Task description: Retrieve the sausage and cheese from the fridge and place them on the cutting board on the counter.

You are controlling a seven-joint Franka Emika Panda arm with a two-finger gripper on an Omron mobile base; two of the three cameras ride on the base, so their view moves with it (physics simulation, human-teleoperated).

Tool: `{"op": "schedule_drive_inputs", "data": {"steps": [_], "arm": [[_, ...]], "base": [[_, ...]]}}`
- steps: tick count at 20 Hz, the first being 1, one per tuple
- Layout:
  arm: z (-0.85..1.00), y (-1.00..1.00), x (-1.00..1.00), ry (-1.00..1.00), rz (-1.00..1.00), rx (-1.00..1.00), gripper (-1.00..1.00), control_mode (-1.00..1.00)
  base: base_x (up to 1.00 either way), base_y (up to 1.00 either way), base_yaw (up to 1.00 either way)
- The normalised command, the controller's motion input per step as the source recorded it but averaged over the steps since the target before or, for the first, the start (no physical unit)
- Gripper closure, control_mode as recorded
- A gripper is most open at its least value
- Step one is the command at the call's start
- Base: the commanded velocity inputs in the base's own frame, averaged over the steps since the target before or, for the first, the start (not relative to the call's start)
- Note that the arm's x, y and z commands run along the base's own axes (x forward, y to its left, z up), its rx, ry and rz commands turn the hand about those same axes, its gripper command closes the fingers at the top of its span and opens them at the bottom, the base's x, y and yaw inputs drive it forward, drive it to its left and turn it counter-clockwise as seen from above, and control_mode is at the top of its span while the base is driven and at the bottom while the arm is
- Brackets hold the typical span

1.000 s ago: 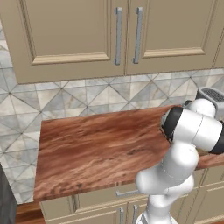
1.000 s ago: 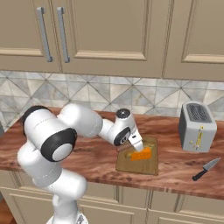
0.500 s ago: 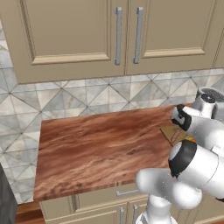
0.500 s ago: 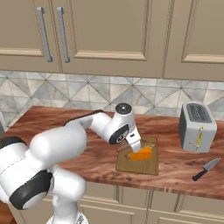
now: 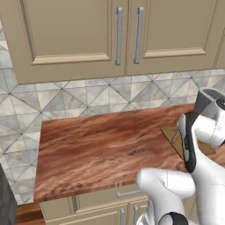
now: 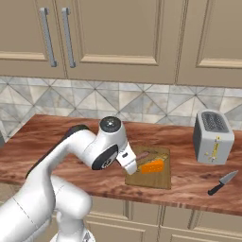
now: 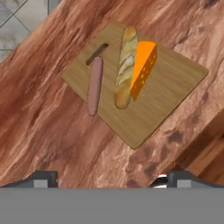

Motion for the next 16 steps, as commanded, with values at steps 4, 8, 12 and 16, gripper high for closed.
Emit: {"op": "schedule_drive_inputs", "data": {"steps": [4, 8, 12, 16], "arm": [[0.22, 0.67, -1.00, -0.03, 0.20, -0.06, -1.00, -1.00], [0.11, 0.69, -1.00, -0.01, 0.21, -0.08, -1.00, -1.00], [0.00, 0.74, -1.00, 0.00, 0.20, -0.08, -1.00, -1.00], [0.04, 0.53, -1.00, 0.00, 0.19, -0.05, -1.00, -1.00]], "base": [[0.00, 0.00, 0.00], [0.00, 0.00, 0.00], [0.00, 0.00, 0.00], [0.00, 0.00, 0.00]]}}
